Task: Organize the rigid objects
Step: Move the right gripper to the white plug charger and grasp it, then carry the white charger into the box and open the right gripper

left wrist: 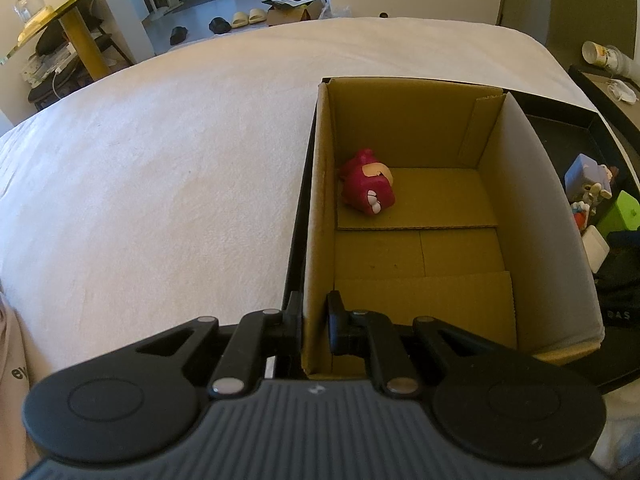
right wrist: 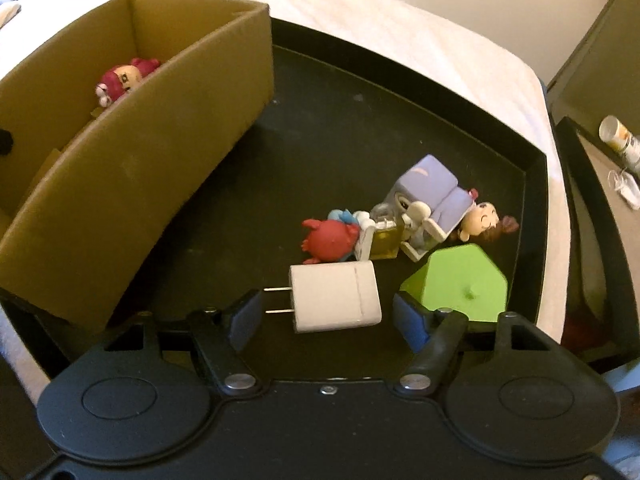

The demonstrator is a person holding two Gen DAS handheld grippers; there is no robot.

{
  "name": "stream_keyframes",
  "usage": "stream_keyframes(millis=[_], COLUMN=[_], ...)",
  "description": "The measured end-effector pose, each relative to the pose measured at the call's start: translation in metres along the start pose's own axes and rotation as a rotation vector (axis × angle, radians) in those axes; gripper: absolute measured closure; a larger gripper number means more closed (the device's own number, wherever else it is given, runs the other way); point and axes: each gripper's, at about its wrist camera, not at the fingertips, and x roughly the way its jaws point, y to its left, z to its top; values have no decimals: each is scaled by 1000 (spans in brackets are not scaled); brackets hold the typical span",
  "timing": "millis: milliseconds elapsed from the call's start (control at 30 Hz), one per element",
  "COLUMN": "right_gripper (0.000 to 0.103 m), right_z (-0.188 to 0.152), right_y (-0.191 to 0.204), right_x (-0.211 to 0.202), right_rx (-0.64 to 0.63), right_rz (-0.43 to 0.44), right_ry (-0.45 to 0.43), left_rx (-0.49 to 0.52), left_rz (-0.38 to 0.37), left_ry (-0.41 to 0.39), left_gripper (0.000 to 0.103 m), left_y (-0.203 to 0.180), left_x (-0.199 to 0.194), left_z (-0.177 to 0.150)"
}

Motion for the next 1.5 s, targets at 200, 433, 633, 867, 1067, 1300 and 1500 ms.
stream_keyframes(millis=[200, 433, 633, 867, 1067, 1300, 1500], right_gripper=[41, 41, 41, 41, 41, 41, 41], right_z=[0, -1, 4, 9, 15, 23, 31], right_y=[-5, -6, -7, -9, -9, -12, -13], right_x=[6, -5, -25, -32, -55, -75, -91], right_rx=[29, 48, 62, 63, 89, 119, 130], right_rz=[31, 50, 58, 65, 101, 139, 151], right_ry=[-2, -18, -78, -108, -181, -272, -327], left_rx=[-1, 1, 2, 2, 4, 13, 6], left_rz=[1, 1, 1, 3, 1, 1, -8], left_ry=[0, 0, 0, -1, -2, -8, -8], left_gripper=[92, 92, 92, 92, 93, 93, 94], left_y=[0, 0, 0, 0, -1, -2, 1], left_x=[0, 0, 1, 0, -1, -3, -4], left_z=[0, 0, 0, 0, -1, -2, -1])
